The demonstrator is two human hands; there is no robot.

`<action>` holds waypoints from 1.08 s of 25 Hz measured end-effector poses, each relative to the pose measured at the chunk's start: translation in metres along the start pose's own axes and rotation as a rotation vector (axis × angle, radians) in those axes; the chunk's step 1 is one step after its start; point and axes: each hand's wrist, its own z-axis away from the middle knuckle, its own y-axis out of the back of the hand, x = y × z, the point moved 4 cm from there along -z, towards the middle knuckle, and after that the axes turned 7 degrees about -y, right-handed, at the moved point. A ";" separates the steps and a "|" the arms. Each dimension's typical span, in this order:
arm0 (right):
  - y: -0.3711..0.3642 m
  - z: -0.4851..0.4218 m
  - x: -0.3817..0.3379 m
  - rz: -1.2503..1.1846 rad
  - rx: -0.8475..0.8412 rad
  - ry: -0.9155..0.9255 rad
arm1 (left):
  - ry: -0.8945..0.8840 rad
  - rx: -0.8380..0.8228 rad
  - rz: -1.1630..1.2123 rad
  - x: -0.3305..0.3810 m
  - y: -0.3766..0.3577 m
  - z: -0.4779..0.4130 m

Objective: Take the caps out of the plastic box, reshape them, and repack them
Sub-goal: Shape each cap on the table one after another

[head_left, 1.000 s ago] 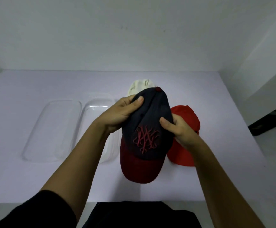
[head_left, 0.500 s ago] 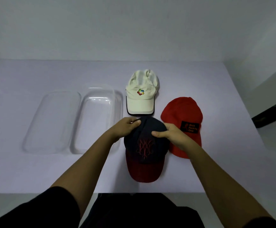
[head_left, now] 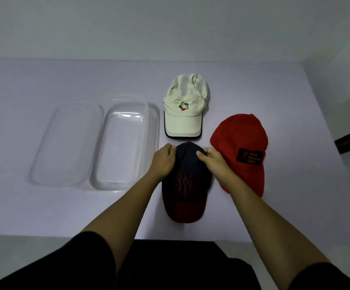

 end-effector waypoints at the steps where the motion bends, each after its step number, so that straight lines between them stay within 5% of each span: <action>1: -0.002 -0.003 0.001 -0.019 0.001 -0.023 | 0.005 0.022 0.004 -0.001 -0.001 -0.001; 11: 0.000 -0.030 -0.006 -0.051 0.032 -0.141 | 0.180 -0.008 0.134 -0.010 0.003 -0.019; 27: 0.009 -0.040 -0.016 0.072 -0.187 -0.131 | -0.026 0.030 -0.175 -0.008 0.008 -0.037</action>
